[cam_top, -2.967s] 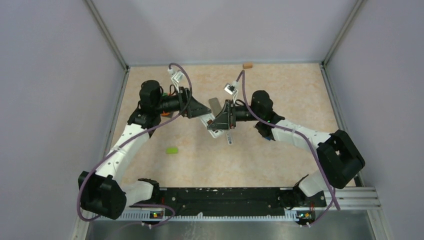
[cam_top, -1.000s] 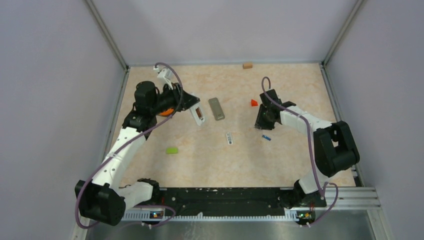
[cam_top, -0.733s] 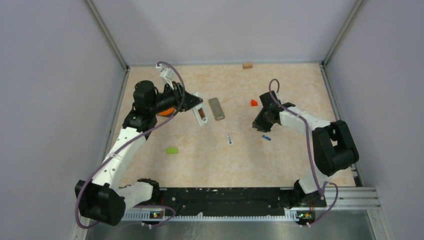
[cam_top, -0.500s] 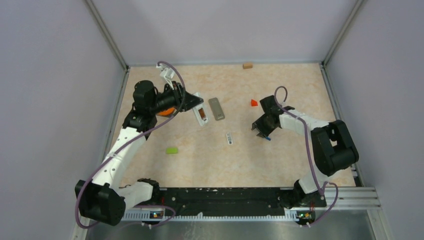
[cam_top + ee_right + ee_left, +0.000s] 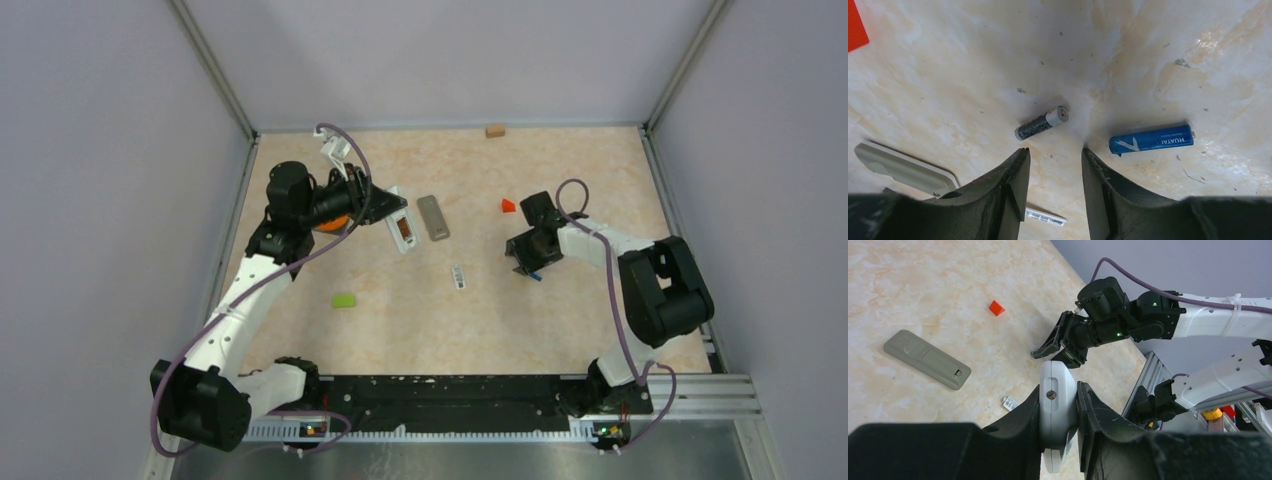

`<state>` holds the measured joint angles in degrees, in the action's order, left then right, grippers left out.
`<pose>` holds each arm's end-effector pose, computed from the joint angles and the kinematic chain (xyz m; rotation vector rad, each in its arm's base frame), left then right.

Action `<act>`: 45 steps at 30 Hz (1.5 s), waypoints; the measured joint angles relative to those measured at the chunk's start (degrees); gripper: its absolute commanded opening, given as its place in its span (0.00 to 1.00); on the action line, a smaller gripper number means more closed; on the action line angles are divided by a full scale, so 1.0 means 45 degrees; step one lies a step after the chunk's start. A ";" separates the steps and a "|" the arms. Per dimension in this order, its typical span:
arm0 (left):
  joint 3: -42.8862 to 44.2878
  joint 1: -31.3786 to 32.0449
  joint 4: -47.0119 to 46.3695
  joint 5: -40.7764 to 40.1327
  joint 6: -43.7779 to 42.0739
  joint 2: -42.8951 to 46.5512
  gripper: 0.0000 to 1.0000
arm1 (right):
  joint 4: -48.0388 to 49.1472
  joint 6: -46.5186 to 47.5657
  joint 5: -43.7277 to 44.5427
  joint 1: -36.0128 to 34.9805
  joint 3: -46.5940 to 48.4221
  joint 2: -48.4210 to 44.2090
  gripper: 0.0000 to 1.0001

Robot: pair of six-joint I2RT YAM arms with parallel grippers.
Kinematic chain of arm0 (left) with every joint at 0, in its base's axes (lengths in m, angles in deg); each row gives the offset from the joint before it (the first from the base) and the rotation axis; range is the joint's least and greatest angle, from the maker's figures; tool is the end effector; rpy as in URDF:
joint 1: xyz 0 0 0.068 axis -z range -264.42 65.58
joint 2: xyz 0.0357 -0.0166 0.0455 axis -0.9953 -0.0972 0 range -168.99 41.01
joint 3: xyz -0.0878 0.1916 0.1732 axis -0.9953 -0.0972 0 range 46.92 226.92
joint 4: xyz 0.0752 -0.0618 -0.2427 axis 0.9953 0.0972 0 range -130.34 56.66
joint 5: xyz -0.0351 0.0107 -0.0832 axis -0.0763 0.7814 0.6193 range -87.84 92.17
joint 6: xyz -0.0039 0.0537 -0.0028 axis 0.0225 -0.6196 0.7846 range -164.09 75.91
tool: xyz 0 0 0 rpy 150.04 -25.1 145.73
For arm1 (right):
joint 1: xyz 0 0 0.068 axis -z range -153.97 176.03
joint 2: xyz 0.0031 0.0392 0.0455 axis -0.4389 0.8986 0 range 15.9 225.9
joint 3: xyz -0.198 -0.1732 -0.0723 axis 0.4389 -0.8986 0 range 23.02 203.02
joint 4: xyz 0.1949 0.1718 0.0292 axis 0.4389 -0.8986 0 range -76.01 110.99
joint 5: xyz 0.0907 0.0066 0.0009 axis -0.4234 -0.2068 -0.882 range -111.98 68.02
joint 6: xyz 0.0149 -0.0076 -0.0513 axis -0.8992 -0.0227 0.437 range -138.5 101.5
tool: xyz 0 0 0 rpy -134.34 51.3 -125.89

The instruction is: Load the batteries into the remote control

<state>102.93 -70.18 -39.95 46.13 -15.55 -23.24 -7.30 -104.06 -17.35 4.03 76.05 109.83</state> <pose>0.2410 -0.0865 0.3605 0.3807 1.7926 -1.1935 0.2806 0.1104 0.1595 1.5143 2.4045 0.3530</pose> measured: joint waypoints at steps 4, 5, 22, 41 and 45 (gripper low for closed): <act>-0.0019 0.0000 -0.0005 0.0005 -0.0010 0.0000 0.00 | 0.0107 -0.0287 -0.0049 0.0272 0.0034 0.0068 0.45; -0.0024 0.0000 0.0000 0.0005 -0.0015 -0.0005 0.00 | 0.0126 -0.0345 -0.0034 0.0330 0.0073 0.0102 0.45; -0.0049 -0.0005 0.0010 0.0019 -0.0180 -0.0126 0.00 | -0.1020 -0.0879 0.0000 0.0782 0.1705 0.1423 0.25; -0.0087 -0.0053 -0.0015 -0.0063 -0.0291 -0.0306 0.00 | -0.2341 0.2137 0.1836 0.0792 0.2909 0.2035 0.37; -0.0087 -0.0063 -0.0058 -0.0068 -0.0287 -0.0461 0.00 | -0.2448 0.2438 0.1807 0.0811 0.3079 0.2191 0.33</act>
<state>102.53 -70.47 -40.21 45.82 -16.84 -25.31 -18.31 -93.09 -9.22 7.68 89.91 119.69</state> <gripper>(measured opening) 0.306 0.364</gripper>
